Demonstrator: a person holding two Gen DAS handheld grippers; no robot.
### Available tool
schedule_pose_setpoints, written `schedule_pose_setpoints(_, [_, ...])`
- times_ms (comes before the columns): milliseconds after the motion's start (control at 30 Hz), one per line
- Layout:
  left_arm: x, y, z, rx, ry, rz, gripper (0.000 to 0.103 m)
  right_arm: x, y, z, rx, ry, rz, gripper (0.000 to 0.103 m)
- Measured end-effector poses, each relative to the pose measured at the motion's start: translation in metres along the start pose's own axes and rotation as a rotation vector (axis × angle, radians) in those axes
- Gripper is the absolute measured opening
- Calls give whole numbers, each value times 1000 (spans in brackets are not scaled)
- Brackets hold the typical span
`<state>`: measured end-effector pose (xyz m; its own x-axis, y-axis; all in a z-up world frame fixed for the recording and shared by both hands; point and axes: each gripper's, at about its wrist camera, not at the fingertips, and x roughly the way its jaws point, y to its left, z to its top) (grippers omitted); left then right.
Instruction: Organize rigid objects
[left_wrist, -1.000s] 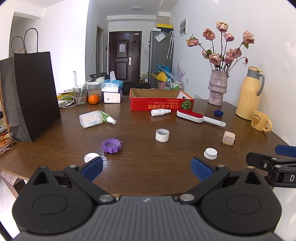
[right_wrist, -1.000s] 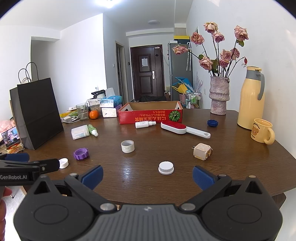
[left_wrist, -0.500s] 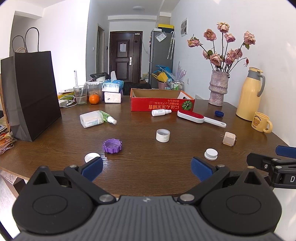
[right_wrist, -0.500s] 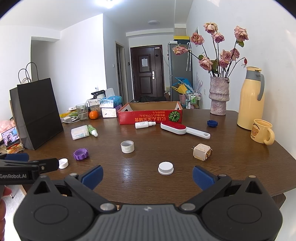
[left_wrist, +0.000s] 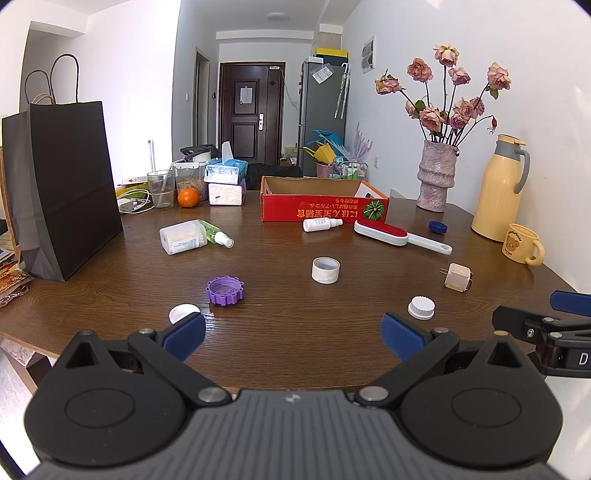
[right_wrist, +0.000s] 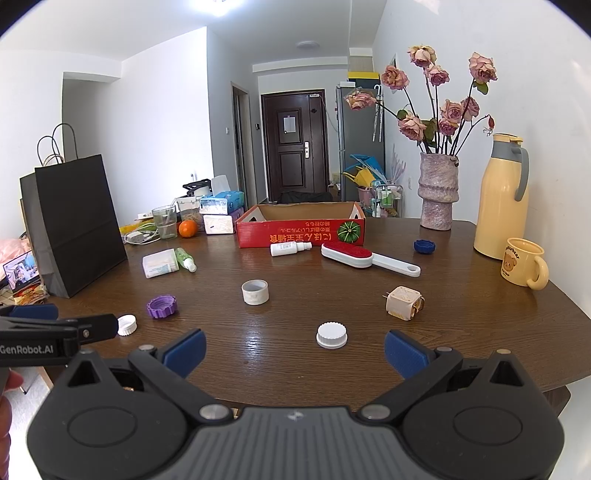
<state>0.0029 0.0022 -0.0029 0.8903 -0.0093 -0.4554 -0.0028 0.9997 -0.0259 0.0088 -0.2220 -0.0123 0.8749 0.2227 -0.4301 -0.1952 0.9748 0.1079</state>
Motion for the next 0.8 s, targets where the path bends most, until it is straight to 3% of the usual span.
schedule_pose_setpoints(800, [2, 3, -2, -1, 4, 1, 103, 0, 1, 0, -3, 0, -7, 103])
